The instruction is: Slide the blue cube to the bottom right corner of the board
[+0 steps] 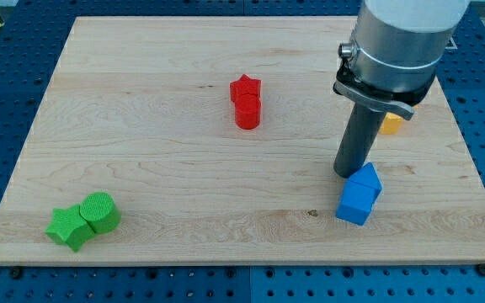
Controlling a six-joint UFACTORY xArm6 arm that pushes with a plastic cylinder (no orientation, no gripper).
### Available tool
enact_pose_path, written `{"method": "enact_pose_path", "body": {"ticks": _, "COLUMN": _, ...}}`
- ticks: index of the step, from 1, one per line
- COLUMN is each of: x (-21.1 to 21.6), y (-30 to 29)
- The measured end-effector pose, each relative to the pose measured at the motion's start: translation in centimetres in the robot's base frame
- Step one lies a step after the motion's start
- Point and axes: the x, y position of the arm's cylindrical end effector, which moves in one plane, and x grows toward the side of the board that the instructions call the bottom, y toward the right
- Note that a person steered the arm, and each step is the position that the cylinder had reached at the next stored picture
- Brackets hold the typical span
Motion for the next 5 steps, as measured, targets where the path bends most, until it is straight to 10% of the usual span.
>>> {"method": "enact_pose_path", "body": {"ticks": 5, "x": 6.0, "y": -5.3}}
